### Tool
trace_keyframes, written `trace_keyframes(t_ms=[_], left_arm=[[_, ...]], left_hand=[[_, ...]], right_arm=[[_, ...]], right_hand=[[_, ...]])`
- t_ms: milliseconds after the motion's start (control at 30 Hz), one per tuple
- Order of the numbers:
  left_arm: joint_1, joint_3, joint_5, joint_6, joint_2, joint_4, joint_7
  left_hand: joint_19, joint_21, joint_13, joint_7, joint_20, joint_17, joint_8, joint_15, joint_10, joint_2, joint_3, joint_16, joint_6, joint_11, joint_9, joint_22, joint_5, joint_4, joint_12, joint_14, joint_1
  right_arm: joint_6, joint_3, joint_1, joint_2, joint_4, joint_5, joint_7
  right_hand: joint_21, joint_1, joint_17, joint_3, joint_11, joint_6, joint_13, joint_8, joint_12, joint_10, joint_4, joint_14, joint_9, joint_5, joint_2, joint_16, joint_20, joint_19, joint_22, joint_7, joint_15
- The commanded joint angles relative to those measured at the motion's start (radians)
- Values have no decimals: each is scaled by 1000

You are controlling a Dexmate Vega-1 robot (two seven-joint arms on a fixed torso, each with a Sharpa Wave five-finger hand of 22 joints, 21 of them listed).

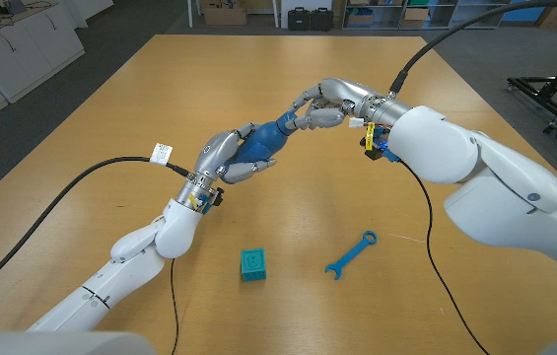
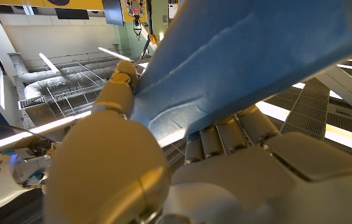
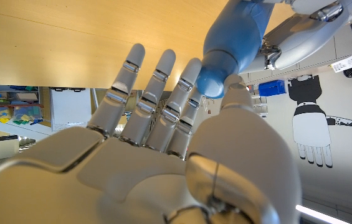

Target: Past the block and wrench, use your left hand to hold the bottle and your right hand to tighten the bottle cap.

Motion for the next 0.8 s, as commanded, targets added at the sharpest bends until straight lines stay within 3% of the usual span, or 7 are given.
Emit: trace_keyframes(t_ms=[33, 233, 533, 667, 767, 800], left_arm=[[13, 2, 39, 23, 9, -19, 36], [20, 2, 49, 26, 14, -27, 50], [25, 3, 56, 28, 19, -35, 63], [25, 4, 55, 32, 20, -37, 61], [23, 7, 56, 35, 20, -38, 59], [22, 8, 57, 36, 20, -38, 59]], left_hand=[[7, 2, 5, -177, -86, 3, 5, -155, 130, 235, 36, 4, 201, -120, 3, 5, 6, 37, 4, 17, 215], [7, 2, 6, -177, -86, 4, 5, -154, 132, 235, 36, 4, 200, -121, 3, 5, 6, 38, 4, 18, 215], [6, 2, 7, -182, -85, 5, 6, -154, 135, 237, 34, 4, 203, -122, 3, 6, 5, 39, 4, 21, 216], [5, 1, 8, -182, -85, 5, 6, -154, 136, 237, 33, 4, 204, -123, 3, 6, 5, 40, 4, 22, 216], [5, 1, 9, -182, -85, 5, 6, -154, 136, 237, 32, 4, 204, -123, 3, 5, 5, 40, 4, 22, 216], [5, 1, 9, -182, -85, 5, 6, -154, 136, 237, 32, 4, 204, -123, 3, 5, 5, 40, 4, 22, 216]], right_arm=[[-40, 42, 27, 11, -1, 128, 19], [-39, 51, 35, 1, 0, 185, -11], [-106, -61, 138, -25, -22, 191, -46], [-169, -146, 212, -32, -42, 171, -64], [-240, -257, 287, -36, -62, 127, -104], [-254, -275, 302, -35, -65, 124, -113]], right_hand=[[10, -26, 13, -6, 4, 184, 13, 52, 12, 28, 15, 43, 11, -20, 10, 27, -8, 20, 6, 9, -44], [29, -83, 39, -28, 9, 253, 44, 85, 44, 87, 43, 106, 16, -69, 14, 67, -29, 58, 10, 17, -53], [48, -115, 69, -40, 10, 306, 88, 119, 80, 142, 53, 168, 28, -112, 16, 109, -67, 90, 13, 35, -65], [60, -120, 87, -41, 16, 353, 124, 157, 119, 204, 51, 200, 48, -131, 18, 128, -83, 108, 15, 36, -74], [79, -167, 109, -54, 18, 432, 177, 208, 173, 289, 73, 258, 61, -154, 23, 154, -106, 138, 16, 48, -81], [81, -172, 111, -55, 18, 443, 183, 214, 180, 298, 76, 265, 62, -156, 26, 157, -108, 142, 16, 49, -81]])
